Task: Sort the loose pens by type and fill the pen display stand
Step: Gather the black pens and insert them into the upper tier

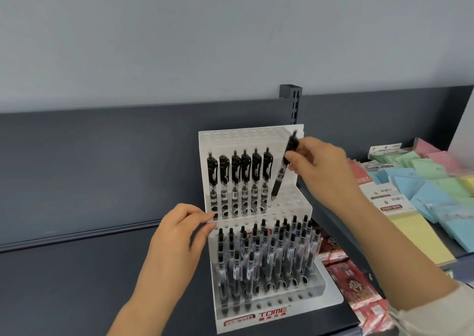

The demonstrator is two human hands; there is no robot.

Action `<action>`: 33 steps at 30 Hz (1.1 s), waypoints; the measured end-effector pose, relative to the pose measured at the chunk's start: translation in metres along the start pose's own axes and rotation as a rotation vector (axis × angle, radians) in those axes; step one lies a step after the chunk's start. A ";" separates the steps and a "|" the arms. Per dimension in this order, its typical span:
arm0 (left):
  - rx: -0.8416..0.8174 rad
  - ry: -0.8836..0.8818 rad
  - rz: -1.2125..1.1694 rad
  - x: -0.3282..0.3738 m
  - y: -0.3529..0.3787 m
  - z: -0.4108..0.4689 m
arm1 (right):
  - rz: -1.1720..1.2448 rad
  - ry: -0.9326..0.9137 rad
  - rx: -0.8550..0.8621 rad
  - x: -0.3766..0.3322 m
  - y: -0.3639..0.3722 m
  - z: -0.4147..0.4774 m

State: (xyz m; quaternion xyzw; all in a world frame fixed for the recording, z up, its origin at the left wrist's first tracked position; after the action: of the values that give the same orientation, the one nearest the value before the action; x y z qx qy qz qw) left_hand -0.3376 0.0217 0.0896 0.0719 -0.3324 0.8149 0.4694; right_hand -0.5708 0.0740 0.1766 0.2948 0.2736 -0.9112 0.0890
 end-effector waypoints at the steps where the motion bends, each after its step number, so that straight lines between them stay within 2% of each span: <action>1: 0.002 0.004 0.009 0.000 0.000 0.000 | -0.059 -0.023 -0.080 0.000 0.005 0.000; 4: 0.010 0.007 0.018 0.000 0.000 -0.001 | -0.142 -0.037 -0.229 0.004 0.017 -0.002; 18: 0.056 -0.050 0.048 0.004 0.003 -0.006 | -0.111 -0.058 -0.207 0.015 0.022 -0.011; 21: 0.027 -0.030 0.069 0.004 0.001 -0.007 | -0.131 -0.074 -0.156 0.016 0.014 -0.013; 24: -0.024 0.020 0.176 -0.001 -0.009 -0.012 | -0.110 -0.117 -0.032 0.010 0.001 -0.017; 26: -0.001 -0.025 0.235 -0.007 -0.025 -0.018 | -0.067 -0.169 -0.018 -0.006 -0.006 -0.026; 33: 0.006 -0.051 0.490 -0.071 -0.114 -0.061 | 0.090 -0.409 -0.348 -0.100 0.027 -0.090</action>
State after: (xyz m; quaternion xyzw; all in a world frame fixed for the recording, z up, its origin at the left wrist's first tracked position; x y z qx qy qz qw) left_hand -0.1939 0.0468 0.0665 0.0111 -0.3493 0.9033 0.2488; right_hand -0.4374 0.1015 0.1623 0.0967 0.3889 -0.8863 0.2321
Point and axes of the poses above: each hand's wrist, its own z-axis towards the middle knuckle, its own y-axis out of the palm, x = y × z, the point moved 2 cm from there along z, towards the middle knuckle, and after that the axes turned 15 degrees about x, right-handed, at the moved point
